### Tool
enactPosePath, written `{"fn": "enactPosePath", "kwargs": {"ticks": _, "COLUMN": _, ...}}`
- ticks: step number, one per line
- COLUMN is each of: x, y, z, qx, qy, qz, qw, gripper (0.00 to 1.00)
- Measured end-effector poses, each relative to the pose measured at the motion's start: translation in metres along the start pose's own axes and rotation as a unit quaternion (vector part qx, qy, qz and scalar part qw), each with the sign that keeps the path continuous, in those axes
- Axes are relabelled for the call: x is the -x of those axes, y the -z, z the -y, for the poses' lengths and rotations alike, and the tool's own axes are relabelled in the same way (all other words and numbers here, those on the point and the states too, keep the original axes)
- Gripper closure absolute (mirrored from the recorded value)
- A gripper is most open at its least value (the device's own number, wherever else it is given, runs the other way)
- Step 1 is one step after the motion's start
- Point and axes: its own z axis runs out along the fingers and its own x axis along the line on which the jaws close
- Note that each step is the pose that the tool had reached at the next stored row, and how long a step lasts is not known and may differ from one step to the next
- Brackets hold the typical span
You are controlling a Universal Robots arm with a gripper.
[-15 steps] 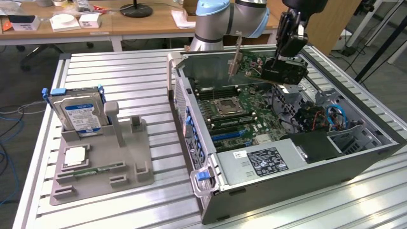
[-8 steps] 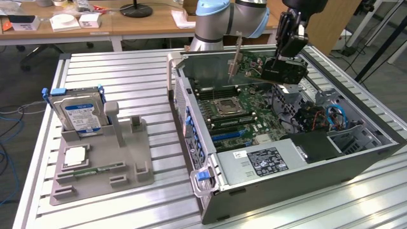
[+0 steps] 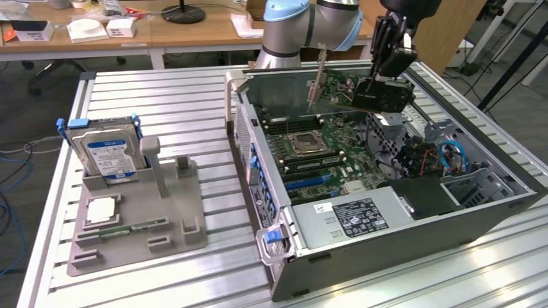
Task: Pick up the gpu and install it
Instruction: 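Insert the gpu into the slot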
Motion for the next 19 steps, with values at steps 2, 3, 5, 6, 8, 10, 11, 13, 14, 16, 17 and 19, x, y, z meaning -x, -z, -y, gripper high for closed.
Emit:
{"fn": "enactPosePath", "kwargs": {"ticks": 2, "x": 0.0000, "y": 0.0000, "z": 0.0000, "qx": -0.0002, "qy": 0.005, "qz": -0.0001, "qw": 1.0000, "gripper": 0.74}}
{"fn": "enactPosePath", "kwargs": {"ticks": 3, "x": 0.0000, "y": 0.0000, "z": 0.0000, "qx": -0.0003, "qy": 0.008, "qz": -0.0001, "qw": 1.0000, "gripper": 0.74}}
{"fn": "enactPosePath", "kwargs": {"ticks": 5, "x": 0.0000, "y": 0.0000, "z": 0.0000, "qx": -0.0005, "qy": 0.014, "qz": -0.0002, "qw": 0.9999, "gripper": 0.74}}
{"fn": "enactPosePath", "kwargs": {"ticks": 6, "x": 0.0000, "y": 0.0000, "z": 0.0000, "qx": -0.0006, "qy": 0.018, "qz": -0.0002, "qw": 0.9998, "gripper": 0.74}}
{"fn": "enactPosePath", "kwargs": {"ticks": 8, "x": 0.0000, "y": 0.0000, "z": 0.0000, "qx": -0.0008, "qy": 0.024, "qz": -0.0003, "qw": 0.9997, "gripper": 0.74}}
{"fn": "enactPosePath", "kwargs": {"ticks": 10, "x": 0.0000, "y": 0.0000, "z": 0.0000, "qx": -0.0011, "qy": 0.031, "qz": -0.0004, "qw": 0.9995, "gripper": 0.74}}
{"fn": "enactPosePath", "kwargs": {"ticks": 11, "x": 0.0000, "y": 0.0000, "z": 0.0000, "qx": -0.0012, "qy": 0.035, "qz": -0.0004, "qw": 0.9994, "gripper": 0.74}}
{"fn": "enactPosePath", "kwargs": {"ticks": 13, "x": 0.0000, "y": 0.0000, "z": 0.0000, "qx": -0.0014, "qy": 0.042, "qz": -0.0005, "qw": 0.9991, "gripper": 0.74}}
{"fn": "enactPosePath", "kwargs": {"ticks": 14, "x": 0.0000, "y": 0.0000, "z": 0.0000, "qx": -0.0015, "qy": 0.046, "qz": -0.0005, "qw": 0.9990, "gripper": 0.74}}
{"fn": "enactPosePath", "kwargs": {"ticks": 16, "x": 0.0000, "y": 0.0000, "z": 0.0000, "qx": -0.0018, "qy": 0.054, "qz": -0.0006, "qw": 0.9986, "gripper": 0.74}}
{"fn": "enactPosePath", "kwargs": {"ticks": 17, "x": 0.0000, "y": 0.0000, "z": 0.0000, "qx": -0.0019, "qy": 0.057, "qz": -0.0007, "qw": 0.9983, "gripper": 0.74}}
{"fn": "enactPosePath", "kwargs": {"ticks": 19, "x": 0.0000, "y": -0.0001, "z": 0.0000, "qx": -0.0022, "qy": 0.065, "qz": -0.0007, "qw": 0.9979, "gripper": 0.74}}
